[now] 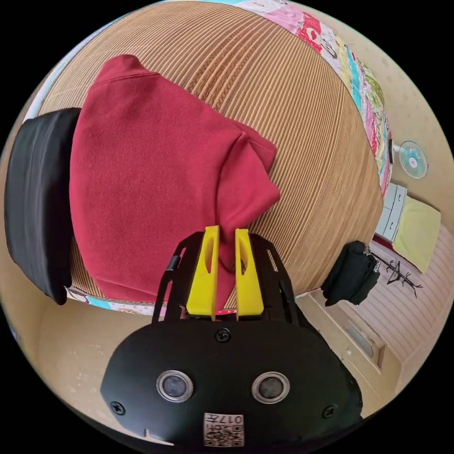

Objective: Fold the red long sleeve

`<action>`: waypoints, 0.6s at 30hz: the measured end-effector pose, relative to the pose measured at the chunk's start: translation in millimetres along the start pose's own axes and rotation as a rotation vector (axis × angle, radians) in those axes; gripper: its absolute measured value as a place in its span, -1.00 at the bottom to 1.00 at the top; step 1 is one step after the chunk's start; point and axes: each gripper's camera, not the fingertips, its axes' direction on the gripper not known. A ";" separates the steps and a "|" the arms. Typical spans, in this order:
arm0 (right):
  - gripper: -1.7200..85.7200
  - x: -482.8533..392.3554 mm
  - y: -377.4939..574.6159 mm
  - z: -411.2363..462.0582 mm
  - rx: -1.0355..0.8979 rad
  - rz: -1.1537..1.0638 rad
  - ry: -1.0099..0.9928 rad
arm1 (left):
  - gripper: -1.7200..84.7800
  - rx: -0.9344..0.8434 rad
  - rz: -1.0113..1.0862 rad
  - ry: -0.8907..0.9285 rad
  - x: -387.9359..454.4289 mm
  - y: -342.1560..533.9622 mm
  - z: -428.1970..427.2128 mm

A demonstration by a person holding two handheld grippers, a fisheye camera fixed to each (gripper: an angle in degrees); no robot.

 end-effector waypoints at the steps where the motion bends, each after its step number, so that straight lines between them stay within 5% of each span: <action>1: -0.95 6.7 -1.8 6.0 -0.052 -0.027 -0.043 | -0.86 -0.013 0.006 0.096 -18.2 3.7 0.7; 8: -0.95 27.0 0.5 86.5 -0.450 -0.141 -0.165 | -0.88 0.150 0.299 0.472 -97.8 85.7 -20.9; 18: -0.95 -27.4 88.6 234.0 -1.241 -0.592 0.040 | -0.91 0.767 0.832 1.266 -182.4 229.2 -60.2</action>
